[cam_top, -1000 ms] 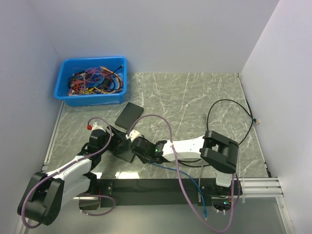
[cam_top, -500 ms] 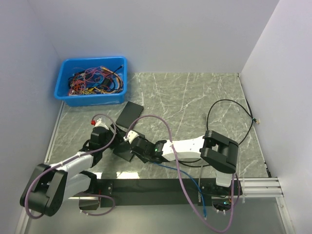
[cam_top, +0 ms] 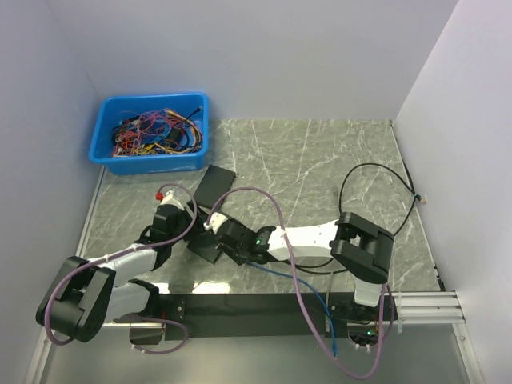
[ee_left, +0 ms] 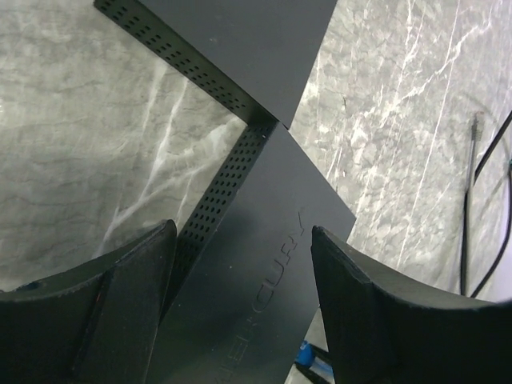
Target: Insert the plug into the switch port
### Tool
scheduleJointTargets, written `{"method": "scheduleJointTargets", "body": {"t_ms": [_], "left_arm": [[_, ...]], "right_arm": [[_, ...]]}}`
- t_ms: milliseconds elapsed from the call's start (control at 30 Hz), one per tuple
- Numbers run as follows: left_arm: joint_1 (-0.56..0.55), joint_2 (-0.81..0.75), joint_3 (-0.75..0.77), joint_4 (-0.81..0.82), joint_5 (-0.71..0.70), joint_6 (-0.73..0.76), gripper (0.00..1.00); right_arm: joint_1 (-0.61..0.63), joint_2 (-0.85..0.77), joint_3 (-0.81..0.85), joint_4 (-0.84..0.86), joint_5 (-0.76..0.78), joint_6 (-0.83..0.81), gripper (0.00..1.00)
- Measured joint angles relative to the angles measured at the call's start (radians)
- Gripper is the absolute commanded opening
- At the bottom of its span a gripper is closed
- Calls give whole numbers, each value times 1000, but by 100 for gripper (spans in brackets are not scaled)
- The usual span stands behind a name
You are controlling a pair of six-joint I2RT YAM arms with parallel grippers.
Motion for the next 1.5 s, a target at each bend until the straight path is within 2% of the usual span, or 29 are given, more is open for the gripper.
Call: {"method": "scheduleJointTargets", "body": {"t_ms": [633,1133,1300,1500], "left_arm": [[-131,107,75,19,-137,76,69],[-176,336,105,309,-149,89,60],[-187,359,113,333,-161,105,52],[-204,343,111,308,-177,124,52]], "right_arm": [[-70,-44,-2,-43,-85,-178,0],[-187,-43,-42,-26,-153,-193,0],[-215,-43,-42,-33,-169,-211,0],[-217,-54,-41,-57,-186,-278,0]]}}
